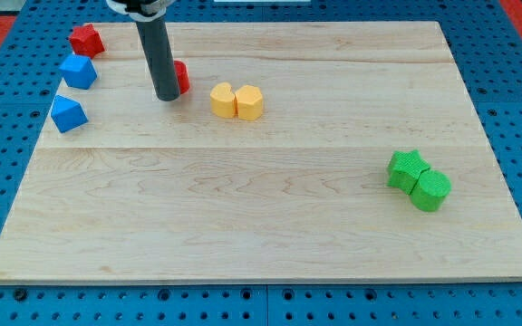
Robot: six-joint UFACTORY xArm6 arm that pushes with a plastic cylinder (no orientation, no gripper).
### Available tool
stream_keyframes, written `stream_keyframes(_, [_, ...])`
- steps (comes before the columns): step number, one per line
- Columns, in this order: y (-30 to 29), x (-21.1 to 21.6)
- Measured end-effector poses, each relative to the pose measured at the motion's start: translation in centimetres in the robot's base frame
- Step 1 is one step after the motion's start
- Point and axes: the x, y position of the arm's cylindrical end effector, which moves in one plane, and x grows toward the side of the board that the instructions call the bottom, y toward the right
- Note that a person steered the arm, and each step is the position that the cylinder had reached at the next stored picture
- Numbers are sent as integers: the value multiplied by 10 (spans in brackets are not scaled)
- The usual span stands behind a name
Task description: Move red circle to red star
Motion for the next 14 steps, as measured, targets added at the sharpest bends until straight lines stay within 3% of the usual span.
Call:
stream_keyframes(2, [40,-39])
stream_keyframes(6, [36,-96])
stream_keyframes(10, [-71,-100])
stream_keyframes(14, [-96,-61])
